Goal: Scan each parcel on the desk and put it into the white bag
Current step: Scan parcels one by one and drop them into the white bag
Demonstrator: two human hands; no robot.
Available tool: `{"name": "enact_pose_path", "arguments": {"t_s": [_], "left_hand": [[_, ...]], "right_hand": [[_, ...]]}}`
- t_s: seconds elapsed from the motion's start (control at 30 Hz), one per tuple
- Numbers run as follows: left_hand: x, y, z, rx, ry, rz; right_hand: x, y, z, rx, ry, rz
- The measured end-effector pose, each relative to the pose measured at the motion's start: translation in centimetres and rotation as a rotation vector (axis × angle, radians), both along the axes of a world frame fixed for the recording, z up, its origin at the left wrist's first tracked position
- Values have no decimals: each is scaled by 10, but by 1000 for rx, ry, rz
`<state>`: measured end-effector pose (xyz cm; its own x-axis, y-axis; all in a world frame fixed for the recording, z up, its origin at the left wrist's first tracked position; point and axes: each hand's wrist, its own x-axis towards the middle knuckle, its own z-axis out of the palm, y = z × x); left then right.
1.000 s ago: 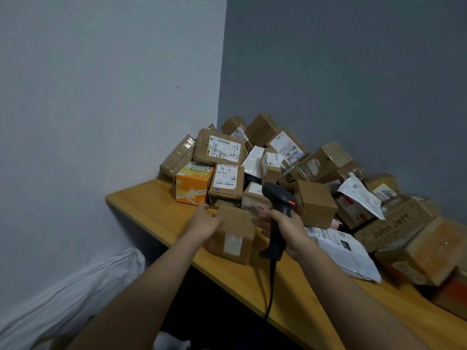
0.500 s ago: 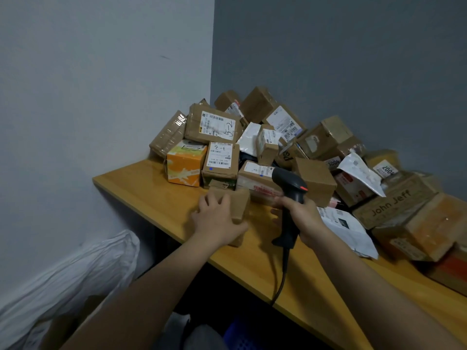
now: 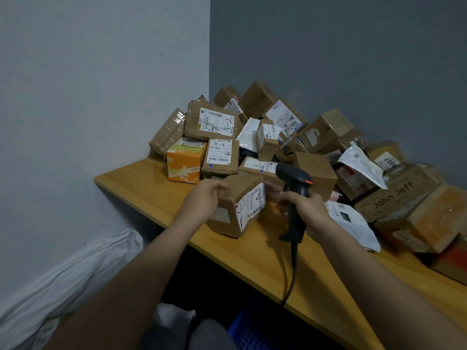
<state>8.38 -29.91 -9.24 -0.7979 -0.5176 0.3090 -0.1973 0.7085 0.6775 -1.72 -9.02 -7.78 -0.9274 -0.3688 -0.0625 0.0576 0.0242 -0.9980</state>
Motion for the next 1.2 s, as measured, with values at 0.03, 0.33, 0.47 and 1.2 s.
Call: {"name": "enact_pose_path", "arguments": {"t_s": [0.03,0.33,0.47,1.2], "left_hand": [[0,0,6,-49,-48,21],[0,-11,-5,309,-411,-66],[-13,-15,-21,431,-192,70],[-12,-3,-32,896,39,-111]], "right_hand": [[1,0,0,0,1,7],[4,7,4,64,31,65],[3,10,5,80,34,78],[9,-25,-11,133,4,42]]}}
